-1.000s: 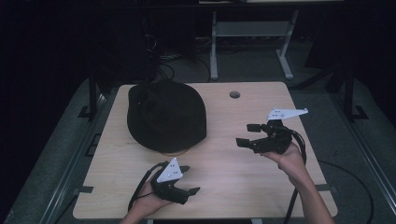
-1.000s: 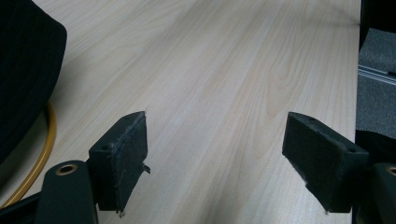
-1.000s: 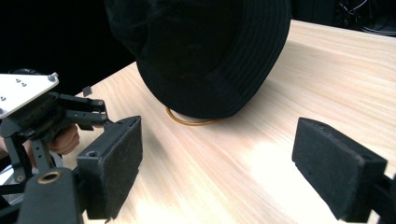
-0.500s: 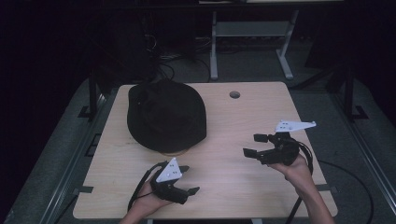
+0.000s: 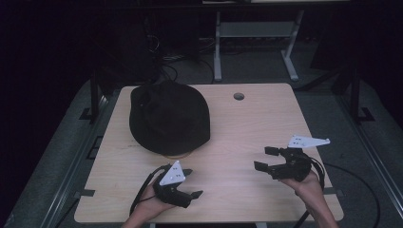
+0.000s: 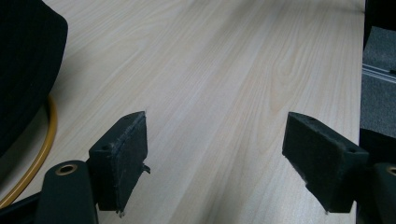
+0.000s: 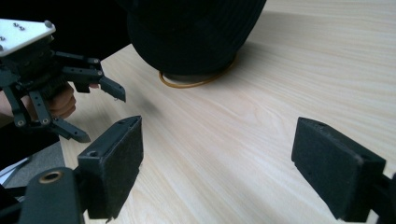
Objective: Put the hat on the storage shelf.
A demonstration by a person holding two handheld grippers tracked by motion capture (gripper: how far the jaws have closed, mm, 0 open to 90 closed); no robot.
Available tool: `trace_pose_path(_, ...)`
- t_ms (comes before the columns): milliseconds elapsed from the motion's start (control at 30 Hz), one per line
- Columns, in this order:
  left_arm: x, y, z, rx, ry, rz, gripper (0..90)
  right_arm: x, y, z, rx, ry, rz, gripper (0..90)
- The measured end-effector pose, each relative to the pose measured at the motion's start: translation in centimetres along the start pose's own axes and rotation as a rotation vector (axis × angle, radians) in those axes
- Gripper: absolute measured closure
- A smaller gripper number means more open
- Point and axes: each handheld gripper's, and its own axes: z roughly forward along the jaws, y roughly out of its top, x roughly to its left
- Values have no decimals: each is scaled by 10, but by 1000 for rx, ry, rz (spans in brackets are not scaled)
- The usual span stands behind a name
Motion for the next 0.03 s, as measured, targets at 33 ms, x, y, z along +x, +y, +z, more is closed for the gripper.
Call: trace_pose_path(33,0,0,0,0,1,0,218,0,-3,-1,-3,-2,1,162)
